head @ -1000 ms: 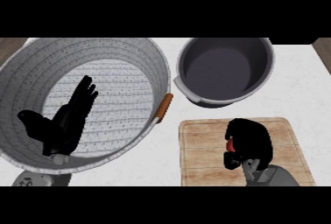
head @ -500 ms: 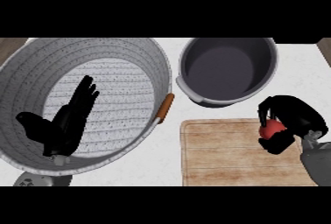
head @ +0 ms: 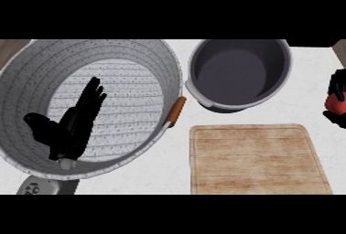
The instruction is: Pick the bell pepper from the cutting board and place it in the pot
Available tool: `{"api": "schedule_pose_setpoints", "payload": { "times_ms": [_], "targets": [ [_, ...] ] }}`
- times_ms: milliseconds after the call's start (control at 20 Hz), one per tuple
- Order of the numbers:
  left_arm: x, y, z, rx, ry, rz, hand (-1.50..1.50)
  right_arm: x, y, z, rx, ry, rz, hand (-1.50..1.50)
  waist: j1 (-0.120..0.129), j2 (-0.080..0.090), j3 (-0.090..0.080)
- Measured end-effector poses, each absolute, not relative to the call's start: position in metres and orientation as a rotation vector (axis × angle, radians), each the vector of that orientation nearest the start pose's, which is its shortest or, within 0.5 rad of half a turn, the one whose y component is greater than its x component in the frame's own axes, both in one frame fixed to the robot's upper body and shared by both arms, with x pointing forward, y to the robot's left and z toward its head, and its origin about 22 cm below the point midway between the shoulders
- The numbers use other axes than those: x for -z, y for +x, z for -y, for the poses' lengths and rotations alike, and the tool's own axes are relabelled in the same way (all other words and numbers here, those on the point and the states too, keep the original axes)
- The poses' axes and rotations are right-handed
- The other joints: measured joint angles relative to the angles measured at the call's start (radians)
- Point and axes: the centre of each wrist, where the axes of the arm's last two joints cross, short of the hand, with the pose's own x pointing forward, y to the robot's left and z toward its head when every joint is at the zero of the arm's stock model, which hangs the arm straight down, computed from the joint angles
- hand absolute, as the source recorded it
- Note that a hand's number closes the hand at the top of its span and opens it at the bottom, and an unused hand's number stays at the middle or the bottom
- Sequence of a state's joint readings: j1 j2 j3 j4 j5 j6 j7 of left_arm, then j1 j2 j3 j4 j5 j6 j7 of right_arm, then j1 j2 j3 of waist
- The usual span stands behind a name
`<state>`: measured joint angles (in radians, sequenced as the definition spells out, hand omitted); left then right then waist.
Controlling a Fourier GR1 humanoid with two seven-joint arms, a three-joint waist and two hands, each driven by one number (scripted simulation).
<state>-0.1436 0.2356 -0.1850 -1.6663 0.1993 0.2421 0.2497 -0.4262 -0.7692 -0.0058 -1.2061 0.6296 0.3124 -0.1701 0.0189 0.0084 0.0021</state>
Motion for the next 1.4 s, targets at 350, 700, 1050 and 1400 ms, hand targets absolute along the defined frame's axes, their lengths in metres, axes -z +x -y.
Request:
{"api": "schedule_pose_setpoints", "payload": {
  "times_ms": [350,700,1050,1400],
  "targets": [
    [-0.060,0.266,-0.222,0.025,0.011,1.498,0.00,-0.202,0.334,0.421,-1.118,-0.854,1.567,1.50,-0.012,-0.007,-0.002],
    [-0.055,0.266,-0.229,0.013,0.014,1.488,0.00,-0.271,0.336,0.413,-1.068,-0.790,1.852,1.50,-0.013,-0.009,-0.003],
    [-0.061,0.262,-0.226,0.022,0.015,1.491,0.00,-0.316,0.345,0.377,-1.022,-0.692,1.919,1.50,-0.011,-0.010,-0.003],
    [-0.069,0.271,-0.223,0.025,0.006,1.497,0.00,-0.323,0.376,0.320,-1.008,-0.663,1.853,1.50,-0.006,-0.007,-0.003]
  ]
}}
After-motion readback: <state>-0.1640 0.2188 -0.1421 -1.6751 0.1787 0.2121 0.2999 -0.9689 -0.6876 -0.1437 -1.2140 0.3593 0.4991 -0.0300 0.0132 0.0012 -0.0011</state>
